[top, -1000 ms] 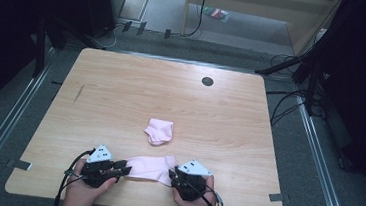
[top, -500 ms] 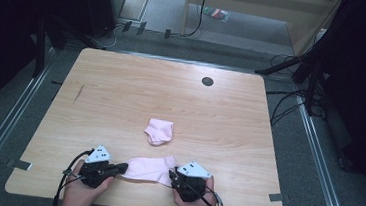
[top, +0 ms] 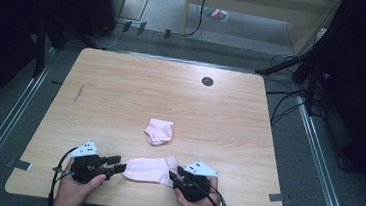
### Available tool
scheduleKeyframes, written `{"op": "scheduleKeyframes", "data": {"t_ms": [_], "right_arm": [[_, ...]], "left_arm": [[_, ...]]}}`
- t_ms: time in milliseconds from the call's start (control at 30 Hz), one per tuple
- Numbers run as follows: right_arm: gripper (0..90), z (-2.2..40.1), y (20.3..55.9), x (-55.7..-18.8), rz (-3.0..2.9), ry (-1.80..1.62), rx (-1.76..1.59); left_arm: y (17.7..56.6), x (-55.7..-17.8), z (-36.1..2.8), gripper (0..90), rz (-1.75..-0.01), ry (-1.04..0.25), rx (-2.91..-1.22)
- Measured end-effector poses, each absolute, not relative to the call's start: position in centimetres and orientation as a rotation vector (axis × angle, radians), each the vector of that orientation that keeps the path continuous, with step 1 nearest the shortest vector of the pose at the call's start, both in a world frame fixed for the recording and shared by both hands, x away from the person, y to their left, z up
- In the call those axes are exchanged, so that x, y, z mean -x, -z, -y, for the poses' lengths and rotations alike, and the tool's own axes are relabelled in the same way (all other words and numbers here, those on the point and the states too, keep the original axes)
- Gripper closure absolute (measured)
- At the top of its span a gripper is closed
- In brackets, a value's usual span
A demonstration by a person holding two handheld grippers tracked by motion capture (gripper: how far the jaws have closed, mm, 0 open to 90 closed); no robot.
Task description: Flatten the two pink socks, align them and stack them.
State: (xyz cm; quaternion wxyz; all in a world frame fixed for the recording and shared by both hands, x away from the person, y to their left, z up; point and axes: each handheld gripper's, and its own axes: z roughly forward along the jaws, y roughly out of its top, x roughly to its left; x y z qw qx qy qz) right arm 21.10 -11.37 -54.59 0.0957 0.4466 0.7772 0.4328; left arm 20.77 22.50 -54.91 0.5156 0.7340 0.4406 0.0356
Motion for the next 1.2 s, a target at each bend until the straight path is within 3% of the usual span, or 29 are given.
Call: {"op": "scheduleKeyframes", "data": {"t_ms": [100, 233, 533, 667, 733, 967, 1133, 1167, 1200], "right_arm": [[60.6, 11.4, 53.9, -21.1, -2.261, -1.329, -1.338], [61.0, 10.6, 52.2, -21.9, -2.228, -1.33, -1.27], [62.3, 6.8, 50.4, -26.9, -2.271, -1.256, -1.085], [57.2, 5.9, 50.9, -28.6, -2.307, -1.198, -1.02], [46.1, 5.2, 51.5, -30.6, -2.319, -1.192, -0.973], [36.4, 4.2, 53.0, -34.0, -2.369, -1.105, -1.0], [39.1, 4.1, 54.0, -34.9, -2.404, -1.078, -1.053], [41.5, 4.0, 54.2, -34.9, -2.415, -1.06, -1.058], [50.9, 4.0, 54.5, -34.7, -2.412, -1.085, -1.049]], "left_arm": [[54.8, -20.9, -22.7, 42.8, -1.073, -0.131, -1.729], [55.0, -21.7, -22.7, 38.5, -1.13, -0.203, -1.726], [55.1, -23.0, -22.6, 39.8, -1.182, -0.262, -1.7], [55.1, -23.1, -22.9, 40.9, -1.186, -0.275, -1.699], [55.3, -23.2, -23.0, 41.6, -1.198, -0.274, -1.698], [55.4, -23.2, -23.0, 42.2, -1.205, -0.262, -1.703], [55.5, -23.3, -23.1, 42.2, -1.212, -0.242, -1.703], [55.5, -23.3, -23.1, 42.2, -1.216, -0.238, -1.706], [55.5, -23.3, -23.1, 42.3, -1.226, -0.234, -1.703]]}}
